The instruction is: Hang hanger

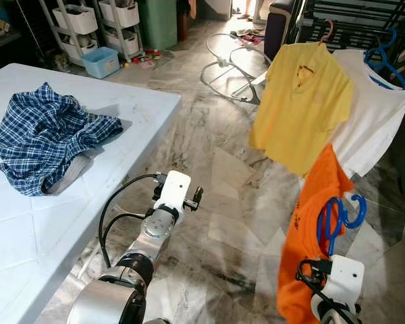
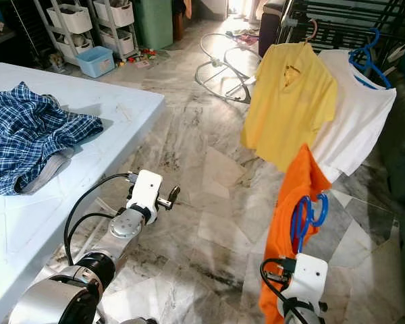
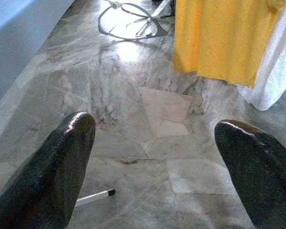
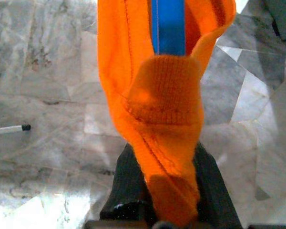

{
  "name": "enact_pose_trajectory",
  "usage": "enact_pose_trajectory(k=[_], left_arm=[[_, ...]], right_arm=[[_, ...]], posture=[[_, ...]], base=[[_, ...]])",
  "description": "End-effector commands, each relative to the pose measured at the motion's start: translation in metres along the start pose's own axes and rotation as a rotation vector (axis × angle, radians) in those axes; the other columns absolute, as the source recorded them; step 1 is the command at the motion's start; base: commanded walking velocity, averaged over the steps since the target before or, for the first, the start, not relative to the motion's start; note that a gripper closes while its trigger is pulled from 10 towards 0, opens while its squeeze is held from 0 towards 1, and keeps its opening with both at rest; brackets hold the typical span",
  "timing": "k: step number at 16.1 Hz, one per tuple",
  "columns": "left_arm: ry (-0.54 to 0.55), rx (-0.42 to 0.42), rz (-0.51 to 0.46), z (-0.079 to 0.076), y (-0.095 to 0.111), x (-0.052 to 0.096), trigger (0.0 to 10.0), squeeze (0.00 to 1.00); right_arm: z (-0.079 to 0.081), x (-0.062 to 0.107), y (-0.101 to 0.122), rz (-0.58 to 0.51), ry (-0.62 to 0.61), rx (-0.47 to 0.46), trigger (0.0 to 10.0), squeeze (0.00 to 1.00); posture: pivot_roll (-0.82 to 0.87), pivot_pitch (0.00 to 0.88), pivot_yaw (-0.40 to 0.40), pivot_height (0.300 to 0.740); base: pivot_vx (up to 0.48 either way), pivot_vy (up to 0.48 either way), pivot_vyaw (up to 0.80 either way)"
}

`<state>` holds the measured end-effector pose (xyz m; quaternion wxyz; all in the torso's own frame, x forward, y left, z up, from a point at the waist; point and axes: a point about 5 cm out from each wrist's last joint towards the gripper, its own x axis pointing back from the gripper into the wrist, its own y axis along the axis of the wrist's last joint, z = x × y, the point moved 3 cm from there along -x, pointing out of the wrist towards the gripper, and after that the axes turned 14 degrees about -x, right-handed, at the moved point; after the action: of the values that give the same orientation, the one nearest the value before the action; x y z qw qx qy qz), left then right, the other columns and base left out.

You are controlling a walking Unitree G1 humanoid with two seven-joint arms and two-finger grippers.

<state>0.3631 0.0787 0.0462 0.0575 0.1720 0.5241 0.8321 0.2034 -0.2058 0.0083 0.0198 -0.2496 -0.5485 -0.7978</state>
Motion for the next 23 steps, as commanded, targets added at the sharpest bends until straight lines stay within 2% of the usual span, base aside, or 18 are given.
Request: enact_pose_trajectory(k=[1, 13, 23], left_arm=[[0.002, 0.018, 0.004, 0.001, 0.0, 0.0, 10.0, 0.0], [-0.03, 0.02, 0.005, -0.003, 0.0, 0.0, 10.0, 0.0], [-0.029, 0.014, 0.01, -0.003, -0.002, 0.0, 10.0, 0.0]], right_arm=[[0.008, -0.001, 0.012, -0.055, 0.027, -0.002, 0.0, 0.0], [0.015, -0.002, 0.007, -0.041, 0.054, 0.004, 0.0, 0.0], [0.019, -0.001, 0.003, -0.026, 0.074, 0.006, 0.0, 0.0]], posture=[[-0.07, 0.005, -0.011, 0.74], [-0.07, 0.0, -0.012, 0.74], [-0.06, 0.0, -0.013, 0.74]], base=[[0.0, 0.0, 0.0], [0.0, 0.0, 0.0], [0.0, -0.253, 0.0]])
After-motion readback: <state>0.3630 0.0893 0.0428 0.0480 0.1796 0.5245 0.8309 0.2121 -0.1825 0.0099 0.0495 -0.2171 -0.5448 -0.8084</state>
